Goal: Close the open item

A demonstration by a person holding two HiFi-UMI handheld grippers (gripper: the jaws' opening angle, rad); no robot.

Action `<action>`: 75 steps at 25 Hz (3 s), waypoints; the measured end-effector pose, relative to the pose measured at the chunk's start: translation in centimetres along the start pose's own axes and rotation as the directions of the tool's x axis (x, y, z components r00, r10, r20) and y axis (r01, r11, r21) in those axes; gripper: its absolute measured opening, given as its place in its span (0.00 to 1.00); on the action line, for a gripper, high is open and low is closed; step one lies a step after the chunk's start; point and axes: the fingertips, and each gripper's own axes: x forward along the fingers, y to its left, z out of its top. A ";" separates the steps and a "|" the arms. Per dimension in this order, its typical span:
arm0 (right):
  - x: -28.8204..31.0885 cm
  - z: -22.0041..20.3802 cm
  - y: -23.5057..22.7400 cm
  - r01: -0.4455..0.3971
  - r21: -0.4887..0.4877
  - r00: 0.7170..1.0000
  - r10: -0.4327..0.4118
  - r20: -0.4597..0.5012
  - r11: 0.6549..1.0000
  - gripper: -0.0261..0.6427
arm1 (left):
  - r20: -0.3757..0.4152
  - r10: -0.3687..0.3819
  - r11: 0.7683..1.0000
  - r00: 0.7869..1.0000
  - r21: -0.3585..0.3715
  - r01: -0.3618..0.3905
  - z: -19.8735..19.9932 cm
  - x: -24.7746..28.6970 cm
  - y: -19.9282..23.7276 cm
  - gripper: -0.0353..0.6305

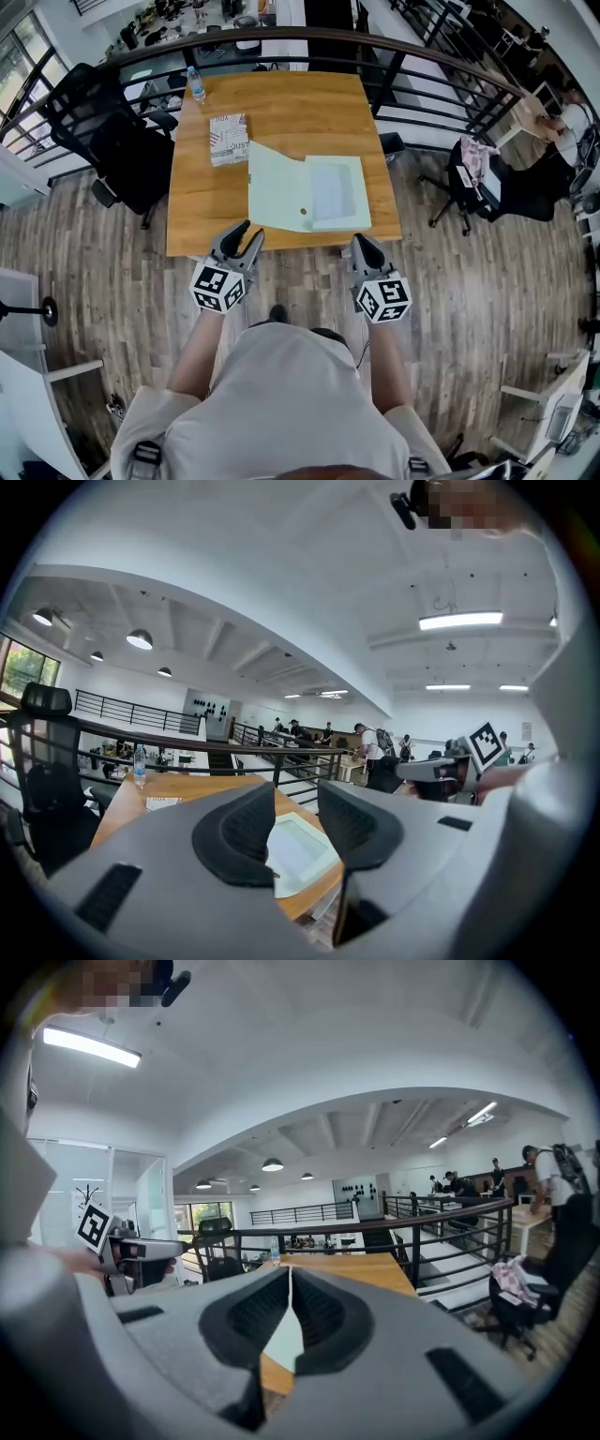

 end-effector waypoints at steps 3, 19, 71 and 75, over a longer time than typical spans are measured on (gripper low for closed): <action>1.4 -0.2 0.2 0.017 0.021 1.000 -0.017 -0.011 1.000 0.06 | -0.007 -0.016 1.000 1.000 0.003 0.016 0.3 0.7 1.6 0.24; 7.6 -0.7 -3.8 -0.001 0.013 0.998 0.001 -0.060 1.000 0.06 | -0.055 0.004 1.000 0.998 -0.023 -0.005 -0.9 6.1 5.2 0.24; 28.3 0.7 -14.5 -0.337 -0.022 0.923 0.325 -0.207 0.941 0.06 | -0.173 0.302 0.941 0.937 -0.100 -0.322 -2.1 20.4 13.8 0.26; 29.3 0.8 -13.3 -0.316 -0.023 0.928 0.304 -0.213 0.948 0.06 | -0.193 0.278 0.948 0.941 -0.104 -0.301 -2.7 20.2 15.8 0.26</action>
